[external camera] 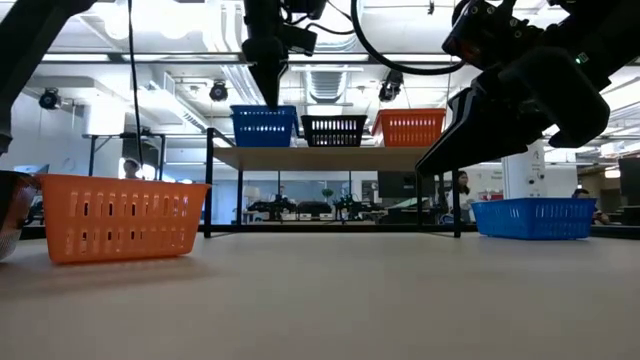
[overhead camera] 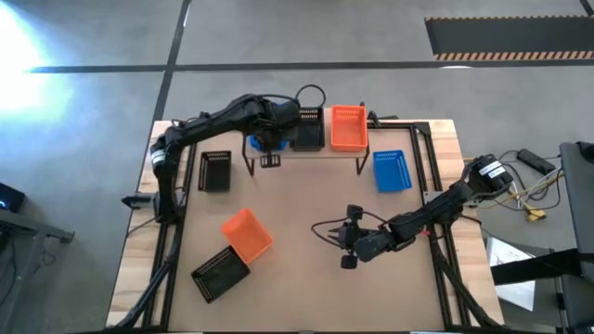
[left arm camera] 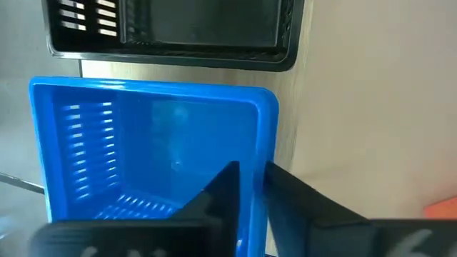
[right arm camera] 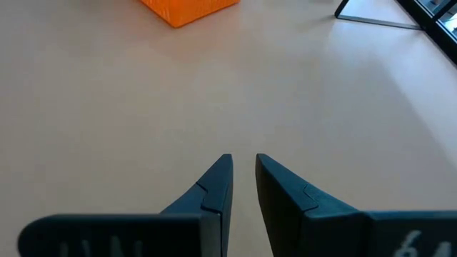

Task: Stack baskets on shelf by color
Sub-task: Stack the left blue bin on top of the blue bin on the shelf, then stack the bottom black bin on top of the black bin on the shelf

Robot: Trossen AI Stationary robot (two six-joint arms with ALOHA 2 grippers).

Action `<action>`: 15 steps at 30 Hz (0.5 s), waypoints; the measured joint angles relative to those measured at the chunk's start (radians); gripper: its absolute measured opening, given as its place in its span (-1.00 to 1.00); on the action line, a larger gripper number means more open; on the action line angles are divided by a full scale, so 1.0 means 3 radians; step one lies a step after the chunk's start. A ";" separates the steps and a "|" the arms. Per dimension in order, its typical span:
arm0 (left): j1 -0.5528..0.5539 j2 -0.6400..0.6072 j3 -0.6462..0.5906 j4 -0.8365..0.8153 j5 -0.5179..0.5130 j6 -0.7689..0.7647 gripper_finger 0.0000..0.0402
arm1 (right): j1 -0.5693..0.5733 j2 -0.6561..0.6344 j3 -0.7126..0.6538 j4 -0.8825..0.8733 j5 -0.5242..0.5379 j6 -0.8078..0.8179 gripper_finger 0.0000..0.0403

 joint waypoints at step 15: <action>-0.0220 -0.0591 -0.0173 -0.0072 -0.0021 -0.0428 -0.36 | 0.0117 -0.0007 0.0000 -0.0152 -0.0004 0.0119 -0.73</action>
